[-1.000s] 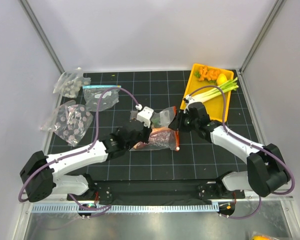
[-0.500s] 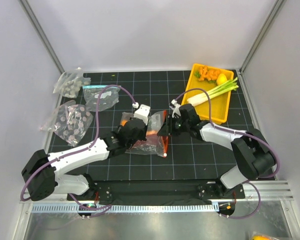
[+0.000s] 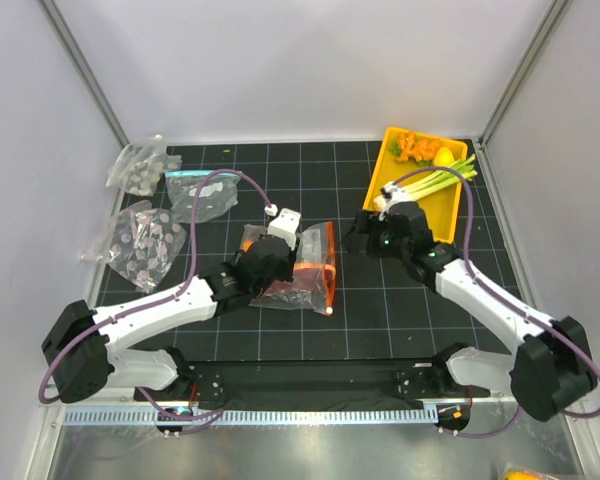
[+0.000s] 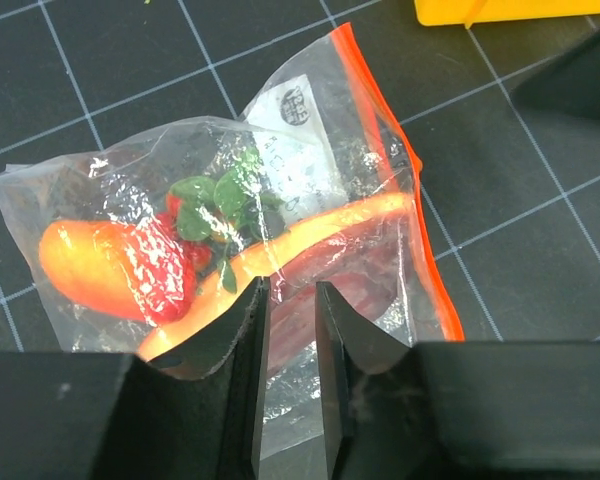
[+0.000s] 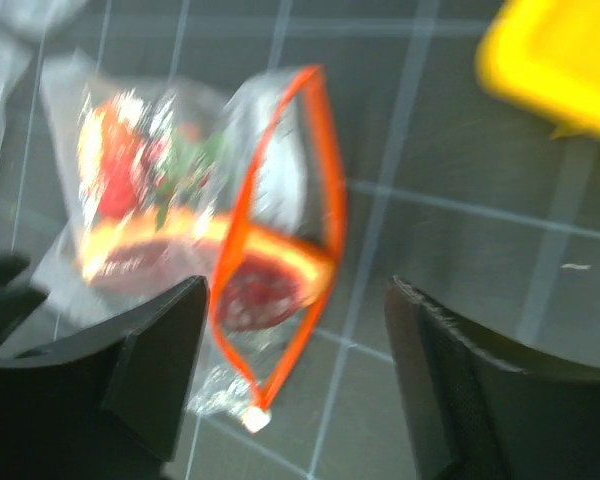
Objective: Place the food in the zip-top bag and seal the zipper
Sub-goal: Adjust the zipper food storage bag at the center of the board, then pick up the fake vegetable from the bin.
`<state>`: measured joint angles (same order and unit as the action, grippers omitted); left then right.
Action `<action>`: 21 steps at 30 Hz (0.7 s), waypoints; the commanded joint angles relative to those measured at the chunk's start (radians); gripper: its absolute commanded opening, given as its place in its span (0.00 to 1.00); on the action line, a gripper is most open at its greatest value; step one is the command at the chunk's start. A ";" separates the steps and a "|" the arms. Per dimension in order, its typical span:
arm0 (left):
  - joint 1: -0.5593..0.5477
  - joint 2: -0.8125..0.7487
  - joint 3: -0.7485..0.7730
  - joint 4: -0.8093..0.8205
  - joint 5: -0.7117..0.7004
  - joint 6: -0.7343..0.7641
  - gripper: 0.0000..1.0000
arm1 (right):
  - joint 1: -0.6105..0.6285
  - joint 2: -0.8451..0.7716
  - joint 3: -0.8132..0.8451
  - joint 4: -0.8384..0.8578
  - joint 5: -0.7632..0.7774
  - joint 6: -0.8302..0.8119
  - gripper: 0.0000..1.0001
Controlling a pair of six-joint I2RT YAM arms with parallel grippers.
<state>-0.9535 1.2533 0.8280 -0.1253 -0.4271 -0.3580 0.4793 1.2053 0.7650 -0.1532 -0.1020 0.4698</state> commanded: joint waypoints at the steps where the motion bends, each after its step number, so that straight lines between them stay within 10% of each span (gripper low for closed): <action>1: 0.002 -0.044 0.030 0.010 0.014 0.001 0.29 | -0.047 -0.114 0.014 -0.031 0.198 -0.014 0.84; 7: 0.002 -0.083 -0.001 0.053 0.050 -0.030 0.41 | -0.203 -0.080 0.075 0.043 0.255 0.079 0.93; 21: 0.002 -0.157 -0.122 0.216 0.146 -0.179 0.91 | -0.481 0.584 0.500 0.406 0.321 0.224 0.99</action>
<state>-0.9535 1.1240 0.7189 0.0010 -0.3012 -0.4877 0.0280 1.7180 1.1519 0.0872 0.1753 0.6662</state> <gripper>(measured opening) 0.895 0.993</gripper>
